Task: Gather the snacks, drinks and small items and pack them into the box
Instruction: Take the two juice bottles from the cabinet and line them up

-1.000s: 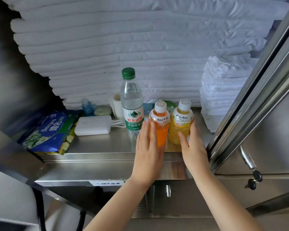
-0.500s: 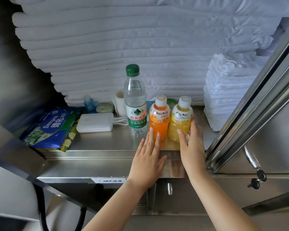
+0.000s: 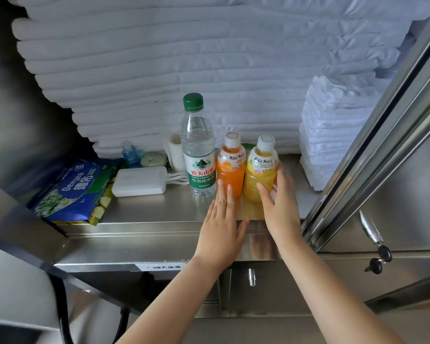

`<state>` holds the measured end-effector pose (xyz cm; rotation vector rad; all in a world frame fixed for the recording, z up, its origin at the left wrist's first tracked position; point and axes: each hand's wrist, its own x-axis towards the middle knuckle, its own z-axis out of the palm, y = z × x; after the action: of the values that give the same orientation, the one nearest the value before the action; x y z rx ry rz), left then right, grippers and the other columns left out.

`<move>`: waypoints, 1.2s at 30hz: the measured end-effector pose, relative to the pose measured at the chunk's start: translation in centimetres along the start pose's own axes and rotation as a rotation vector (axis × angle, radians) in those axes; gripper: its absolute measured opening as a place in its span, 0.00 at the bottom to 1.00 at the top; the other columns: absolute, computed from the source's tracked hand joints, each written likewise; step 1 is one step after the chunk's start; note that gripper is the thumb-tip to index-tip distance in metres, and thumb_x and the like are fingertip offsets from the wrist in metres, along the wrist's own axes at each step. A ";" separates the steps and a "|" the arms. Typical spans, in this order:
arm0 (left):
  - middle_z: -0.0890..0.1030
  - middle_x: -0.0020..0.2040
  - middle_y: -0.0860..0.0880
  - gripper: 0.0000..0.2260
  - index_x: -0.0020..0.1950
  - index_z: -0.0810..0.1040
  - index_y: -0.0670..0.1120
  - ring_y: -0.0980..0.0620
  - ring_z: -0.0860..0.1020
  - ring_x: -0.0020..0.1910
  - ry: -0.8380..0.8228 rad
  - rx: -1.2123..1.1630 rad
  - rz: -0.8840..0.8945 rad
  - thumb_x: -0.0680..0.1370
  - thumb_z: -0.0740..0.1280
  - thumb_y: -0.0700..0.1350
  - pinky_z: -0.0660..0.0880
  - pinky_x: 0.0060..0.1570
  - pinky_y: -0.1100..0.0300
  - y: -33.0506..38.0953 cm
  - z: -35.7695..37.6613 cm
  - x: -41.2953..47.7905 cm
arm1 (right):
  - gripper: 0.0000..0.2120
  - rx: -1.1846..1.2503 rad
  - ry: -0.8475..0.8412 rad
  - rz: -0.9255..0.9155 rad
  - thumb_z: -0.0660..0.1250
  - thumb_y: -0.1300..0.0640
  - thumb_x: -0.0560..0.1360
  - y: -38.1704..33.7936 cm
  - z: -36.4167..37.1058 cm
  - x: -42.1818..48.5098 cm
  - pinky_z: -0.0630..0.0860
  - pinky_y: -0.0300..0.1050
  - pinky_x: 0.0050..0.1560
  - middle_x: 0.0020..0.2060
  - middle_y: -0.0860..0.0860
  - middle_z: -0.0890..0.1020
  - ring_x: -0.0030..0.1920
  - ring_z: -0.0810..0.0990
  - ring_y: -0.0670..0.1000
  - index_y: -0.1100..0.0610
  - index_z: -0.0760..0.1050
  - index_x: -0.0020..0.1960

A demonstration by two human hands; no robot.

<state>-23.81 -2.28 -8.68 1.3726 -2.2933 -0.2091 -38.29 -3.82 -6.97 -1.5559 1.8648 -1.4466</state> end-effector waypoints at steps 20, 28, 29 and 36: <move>0.63 0.73 0.40 0.28 0.73 0.62 0.36 0.38 0.61 0.72 0.267 0.323 0.147 0.74 0.67 0.38 0.63 0.69 0.47 1.7 -5.9 6.1 | 0.30 0.095 -0.060 -0.008 0.66 0.58 0.76 1.1 -0.2 0.0 0.73 0.53 0.62 0.62 0.48 0.70 0.59 0.74 0.48 0.46 0.58 0.74; 0.72 0.65 0.37 0.36 0.71 0.64 0.34 0.40 0.74 0.62 0.244 0.233 0.176 0.69 0.76 0.43 0.75 0.58 0.53 1.8 -7.2 6.7 | 0.30 0.109 -0.058 0.000 0.67 0.58 0.76 1.1 -0.2 0.0 0.73 0.54 0.63 0.64 0.49 0.70 0.62 0.73 0.50 0.48 0.59 0.74; 0.72 0.64 0.37 0.37 0.71 0.63 0.34 0.41 0.74 0.62 0.244 0.228 0.178 0.68 0.77 0.44 0.75 0.56 0.54 1.7 -7.3 6.8 | 0.30 0.107 -0.060 -0.001 0.67 0.58 0.76 1.1 -0.2 0.0 0.73 0.53 0.63 0.64 0.49 0.70 0.62 0.73 0.49 0.48 0.59 0.74; 0.72 0.60 0.35 0.38 0.68 0.67 0.34 0.40 0.77 0.55 0.265 0.173 0.255 0.63 0.79 0.41 0.78 0.47 0.55 0.8 -7.7 6.9 | 0.30 0.132 -0.088 0.013 0.67 0.59 0.76 0.9 -0.5 0.1 0.71 0.52 0.65 0.65 0.49 0.69 0.63 0.72 0.49 0.48 0.59 0.74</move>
<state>-23.66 -7.06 0.47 1.0945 -2.2699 0.2438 -39.21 -3.72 -7.51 -1.5165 1.6912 -1.4408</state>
